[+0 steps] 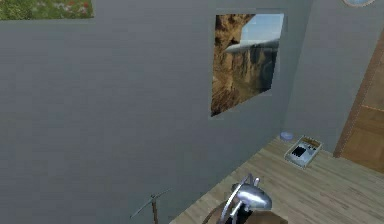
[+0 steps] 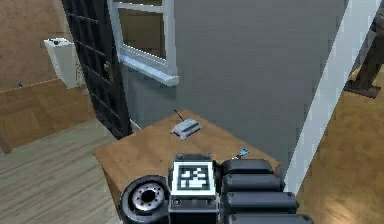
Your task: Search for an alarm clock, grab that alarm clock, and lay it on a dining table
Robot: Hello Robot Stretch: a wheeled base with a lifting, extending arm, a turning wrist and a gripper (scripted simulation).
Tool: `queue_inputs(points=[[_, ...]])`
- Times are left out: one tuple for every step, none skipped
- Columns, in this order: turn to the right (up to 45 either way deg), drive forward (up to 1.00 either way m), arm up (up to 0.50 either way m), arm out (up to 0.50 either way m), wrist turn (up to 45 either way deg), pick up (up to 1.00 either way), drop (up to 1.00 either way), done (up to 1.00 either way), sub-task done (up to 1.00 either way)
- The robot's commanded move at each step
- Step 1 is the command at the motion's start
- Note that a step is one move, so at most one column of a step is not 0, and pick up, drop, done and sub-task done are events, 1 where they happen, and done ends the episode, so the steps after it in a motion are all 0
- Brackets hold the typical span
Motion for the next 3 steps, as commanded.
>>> queue_inputs(points=[[45.0,0.0,0.0,0.0,0.0,0.0,0.0,0.0,0.0],[45.0,0.0,0.0,0.0,0.0,0.0,0.0,0.0,0.0],[45.0,0.0,0.0,0.0,0.0,0.0,0.0,0.0,0.0]])
